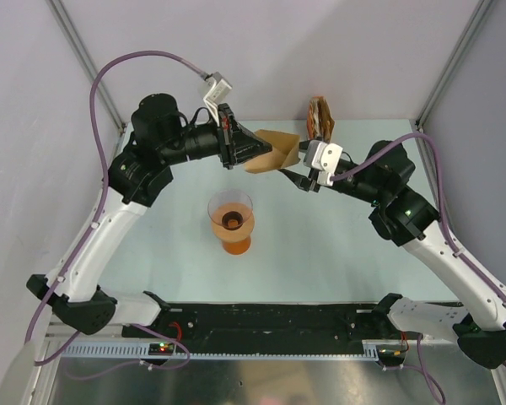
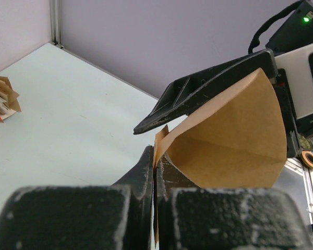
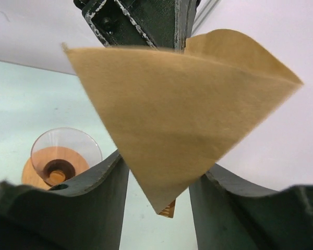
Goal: Place the coffee filter in the dripper
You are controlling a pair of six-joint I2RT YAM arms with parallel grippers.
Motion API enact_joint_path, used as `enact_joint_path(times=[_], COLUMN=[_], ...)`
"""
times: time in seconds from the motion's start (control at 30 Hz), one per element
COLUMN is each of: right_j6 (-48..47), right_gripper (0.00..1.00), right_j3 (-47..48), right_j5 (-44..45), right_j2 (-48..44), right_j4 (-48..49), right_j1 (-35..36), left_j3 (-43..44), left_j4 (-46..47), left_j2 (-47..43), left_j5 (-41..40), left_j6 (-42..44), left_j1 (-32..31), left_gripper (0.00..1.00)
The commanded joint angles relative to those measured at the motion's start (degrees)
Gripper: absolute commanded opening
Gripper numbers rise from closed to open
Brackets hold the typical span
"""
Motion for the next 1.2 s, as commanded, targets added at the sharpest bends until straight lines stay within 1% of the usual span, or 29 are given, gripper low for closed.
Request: enact_joint_path(times=[0.0, 0.03, 0.1, 0.17, 0.2, 0.27, 0.3, 0.5, 0.57, 0.63, 0.7, 0.77, 0.9, 1.0, 1.17], right_j6=[1.87, 2.01, 2.28, 2.49, 2.63, 3.09, 3.19, 3.77, 3.97, 4.24, 4.41, 4.85, 6.54, 7.85, 9.4], right_gripper=[0.47, 0.43, 0.37, 0.36, 0.35, 0.35, 0.35, 0.31, 0.27, 0.22, 0.17, 0.15, 0.12, 0.12, 0.11], right_j3=[2.99, 2.99, 3.04, 3.01, 3.05, 3.06, 3.03, 3.07, 3.08, 3.15, 3.35, 3.5, 3.74, 4.4, 5.81], right_j5=[-3.12, -3.39, -3.97, -4.75, -5.31, -6.36, -6.86, -10.76, -11.7, -12.46, -13.23, -13.72, -14.48, -14.85, -15.16], right_j2=[-0.91, -0.97, -1.1, -1.28, -1.37, -1.61, -1.71, -2.25, -2.41, -2.53, -2.63, -2.68, -2.21, -1.41, -0.31], right_j4=[-0.54, -0.63, -0.97, -1.47, -1.67, -2.21, -2.61, -5.42, -6.25, -7.4, -8.94, -10.27, -11.58, -11.88, -12.73], right_j1=[-0.73, -0.88, -1.18, -1.61, -1.8, -2.43, -2.69, -3.88, -4.05, -4.26, -4.4, -4.37, -4.37, -4.35, -4.14], left_j3=[-0.9, -0.99, -1.07, -1.18, -1.26, -1.71, -2.09, -4.54, -5.12, -4.92, -4.36, -4.24, -2.73, -1.41, -0.57], left_j4=[2.68, 2.74, 2.8, 2.9, 2.89, 2.82, 2.81, 2.09, 1.87, 1.77, 1.77, 1.39, -1.62, -4.08, -5.89], left_j2=[-2.36, -2.5, -2.63, -2.81, -2.99, -3.52, -4.05, -6.36, -7.37, -8.04, -8.65, -9.64, -9.35, -8.21, -6.64], left_j5=[1.61, 1.65, 1.62, 1.49, 1.54, 1.42, 1.46, 2.11, 2.69, 5.53, 8.77, 11.14, 13.59, 12.42, 6.6], left_j6=[3.2, 3.29, 3.41, 4.22, 5.21, 7.62, 8.89, 20.66, 23.5, 24.7, 25.43, 27.33, 30.12, 32.91, 37.62], left_j1=[-0.79, -0.83, -0.87, -0.85, -0.86, -0.81, -0.84, -0.82, -0.38, 1.09, 2.8, 3.6, 2.04, -0.54, -5.55], left_gripper=[0.01, 0.02, 0.04, 0.13, 0.19, 0.29, 0.32, 0.58, 0.65, 0.71, 0.74, 0.78, 0.82, 0.87, 0.9])
